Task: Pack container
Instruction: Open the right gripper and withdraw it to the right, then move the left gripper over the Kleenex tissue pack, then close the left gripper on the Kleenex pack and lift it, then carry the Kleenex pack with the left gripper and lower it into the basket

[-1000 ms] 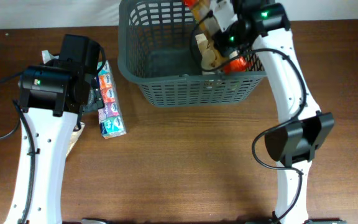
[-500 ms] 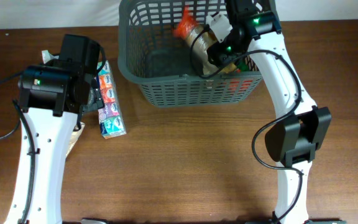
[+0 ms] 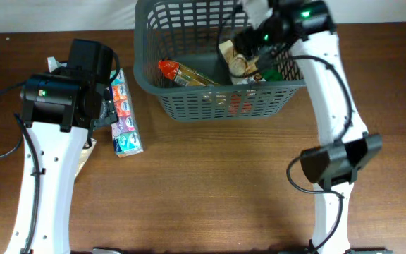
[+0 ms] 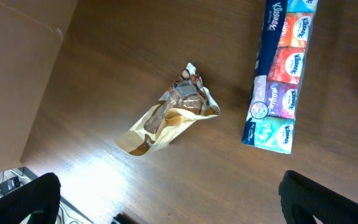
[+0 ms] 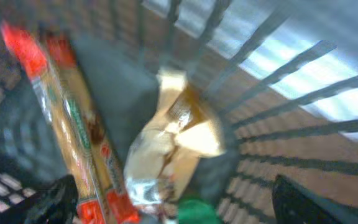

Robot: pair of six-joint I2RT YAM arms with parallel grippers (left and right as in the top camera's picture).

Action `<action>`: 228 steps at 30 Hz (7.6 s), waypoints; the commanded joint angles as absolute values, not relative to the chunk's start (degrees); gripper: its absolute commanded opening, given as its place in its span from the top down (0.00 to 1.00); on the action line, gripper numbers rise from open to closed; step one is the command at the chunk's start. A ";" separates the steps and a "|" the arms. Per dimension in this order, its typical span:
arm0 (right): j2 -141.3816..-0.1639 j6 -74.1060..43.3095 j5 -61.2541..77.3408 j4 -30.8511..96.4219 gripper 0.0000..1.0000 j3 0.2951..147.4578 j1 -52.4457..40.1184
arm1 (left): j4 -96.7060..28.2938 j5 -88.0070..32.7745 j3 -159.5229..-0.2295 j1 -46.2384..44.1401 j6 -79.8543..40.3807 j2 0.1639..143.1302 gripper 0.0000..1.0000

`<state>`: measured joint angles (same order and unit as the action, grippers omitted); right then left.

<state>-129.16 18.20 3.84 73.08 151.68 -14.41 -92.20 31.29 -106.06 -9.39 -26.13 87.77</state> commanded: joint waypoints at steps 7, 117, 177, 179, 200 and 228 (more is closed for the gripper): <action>-123.28 12.80 -16.82 83.46 0.01 175.22 -10.07 | -92.55 30.81 -105.97 -9.15 -26.04 88.18 0.00; -120.51 -8.67 -7.70 92.97 0.01 134.41 30.74 | -65.08 -0.82 -105.97 1.65 -9.13 129.19 0.01; -120.51 -8.69 -7.68 92.97 0.01 134.41 30.74 | -90.50 -15.92 -179.63 -1.34 0.56 118.89 0.98; -120.51 -8.67 -7.70 92.97 0.01 134.41 30.74 | -89.97 -17.12 -179.63 -3.99 2.55 118.85 0.98; -120.51 -8.69 -7.68 92.97 0.01 134.41 30.74 | -84.12 -12.64 -164.16 -19.44 21.67 119.02 0.98; -120.51 -8.69 -7.70 92.97 0.01 134.41 30.74 | -61.34 -12.62 -141.29 -19.70 13.67 124.07 0.98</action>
